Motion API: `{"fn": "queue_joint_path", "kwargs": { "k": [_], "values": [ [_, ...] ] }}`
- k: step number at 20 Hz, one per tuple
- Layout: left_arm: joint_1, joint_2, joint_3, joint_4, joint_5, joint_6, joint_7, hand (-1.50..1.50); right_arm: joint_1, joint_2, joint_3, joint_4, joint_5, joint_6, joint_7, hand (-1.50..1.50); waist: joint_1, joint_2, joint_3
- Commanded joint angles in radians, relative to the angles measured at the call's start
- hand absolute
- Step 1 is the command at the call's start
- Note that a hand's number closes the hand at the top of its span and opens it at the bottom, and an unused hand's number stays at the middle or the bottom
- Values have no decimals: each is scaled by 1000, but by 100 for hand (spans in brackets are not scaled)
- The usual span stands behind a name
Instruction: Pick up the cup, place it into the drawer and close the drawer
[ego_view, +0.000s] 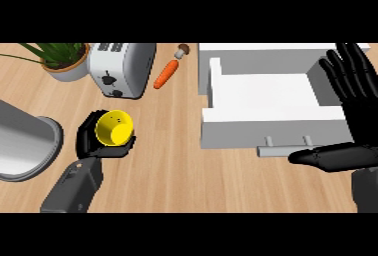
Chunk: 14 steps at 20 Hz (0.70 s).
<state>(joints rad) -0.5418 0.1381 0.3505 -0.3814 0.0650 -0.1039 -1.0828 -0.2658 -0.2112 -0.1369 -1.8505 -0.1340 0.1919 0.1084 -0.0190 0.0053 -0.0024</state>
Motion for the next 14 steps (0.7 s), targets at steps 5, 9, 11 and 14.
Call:
{"fn": "queue_joint_path", "kwargs": {
  "k": [5,9,11,14],
  "values": [
    [-171,-103,-80,-168,-5,2,117,150,-6,-13,-8,10,16,-7,18,-150,24,-12,3],
    [-197,-119,-147,-287,-22,-13,238,150,55,-12,-29,18,11,17,-50,-150,28,-13,4],
    [-207,-95,-166,-378,-8,-49,343,150,11,-13,-23,-34,19,-28,47,-150,34,-17,3],
    [-279,-136,-242,-438,31,92,448,150,-9,-23,-36,40,15,1,-20,-150,24,-12,3]
  ]
}}
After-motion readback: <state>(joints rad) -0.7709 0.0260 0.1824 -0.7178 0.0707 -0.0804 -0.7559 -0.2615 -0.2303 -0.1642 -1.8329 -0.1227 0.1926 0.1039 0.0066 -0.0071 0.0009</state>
